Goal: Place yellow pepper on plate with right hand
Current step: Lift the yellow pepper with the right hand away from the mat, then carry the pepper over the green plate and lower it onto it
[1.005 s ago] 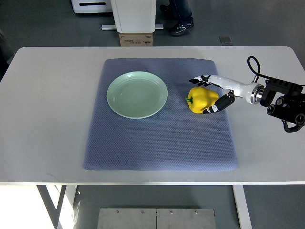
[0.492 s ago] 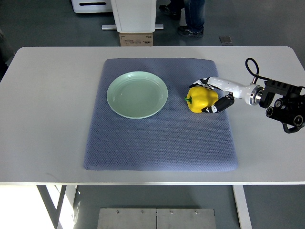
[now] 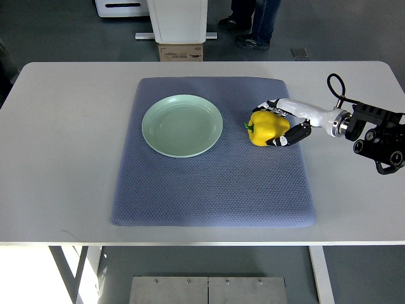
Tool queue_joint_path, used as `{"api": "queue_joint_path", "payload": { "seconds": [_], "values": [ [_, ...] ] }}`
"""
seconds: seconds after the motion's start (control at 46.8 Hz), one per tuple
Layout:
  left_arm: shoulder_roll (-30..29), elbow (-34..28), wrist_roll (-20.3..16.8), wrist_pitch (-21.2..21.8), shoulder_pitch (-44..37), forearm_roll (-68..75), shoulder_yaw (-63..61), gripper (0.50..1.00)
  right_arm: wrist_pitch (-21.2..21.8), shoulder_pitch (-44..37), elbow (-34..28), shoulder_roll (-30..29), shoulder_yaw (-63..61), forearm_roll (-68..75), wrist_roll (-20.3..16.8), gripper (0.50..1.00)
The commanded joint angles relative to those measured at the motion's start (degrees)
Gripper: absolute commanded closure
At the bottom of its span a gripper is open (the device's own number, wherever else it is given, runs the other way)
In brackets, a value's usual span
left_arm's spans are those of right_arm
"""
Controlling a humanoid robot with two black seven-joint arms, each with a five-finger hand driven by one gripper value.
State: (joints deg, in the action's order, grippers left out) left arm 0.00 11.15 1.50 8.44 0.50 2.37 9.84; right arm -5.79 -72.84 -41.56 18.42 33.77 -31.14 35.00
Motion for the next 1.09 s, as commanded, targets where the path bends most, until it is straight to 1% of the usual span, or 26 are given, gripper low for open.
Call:
{"api": "queue_joint_path", "payload": {
  "seconds": [0.0,0.192,0.321,0.534,0.62,0.705,0.834,1.069],
  "values": [
    [0.0,0.0,0.0,0.0,0.0,0.0,0.0,0.500,0.0,-0.5,-0.1,0.1,-0.2,0.1,0.0,1.000],
    [0.0,0.0,0.0,0.0,-0.1,0.0,0.0,0.500,0.5,-3.1,-0.2,1.0,-0.5,0.6,0.0,1.000],
    [0.0,0.0,0.0,0.0,-0.1,0.0,0.0,0.500,1.5,-6.3,-0.3,2.1,-0.5,0.6,0.0,1.000],
    [0.0,0.0,0.0,0.0,-0.1,0.0,0.0,0.500,6.0,-13.5,-0.6,4.3,-0.7,0.8,0.0,1.000],
    [0.0,0.0,0.0,0.0,0.0,0.0,0.0,0.500,7.8,-15.6,-0.6,4.3,-1.0,0.8,0.0,1.000],
    [0.0,0.0,0.0,0.0,-0.1,0.0,0.0,0.500,8.6,-17.0,-0.6,3.6,-1.1,0.8,0.0,1.000],
    [0.0,0.0,-0.1,0.0,-0.1,0.0,0.0,0.500,8.6,-17.5,-0.5,2.5,-1.2,0.8,0.0,1.000],
    [0.0,0.0,0.0,0.0,-0.1,0.0,0.0,0.500,8.3,-16.9,-0.5,-3.3,-1.9,1.4,0.0,1.000]
  ]
}}
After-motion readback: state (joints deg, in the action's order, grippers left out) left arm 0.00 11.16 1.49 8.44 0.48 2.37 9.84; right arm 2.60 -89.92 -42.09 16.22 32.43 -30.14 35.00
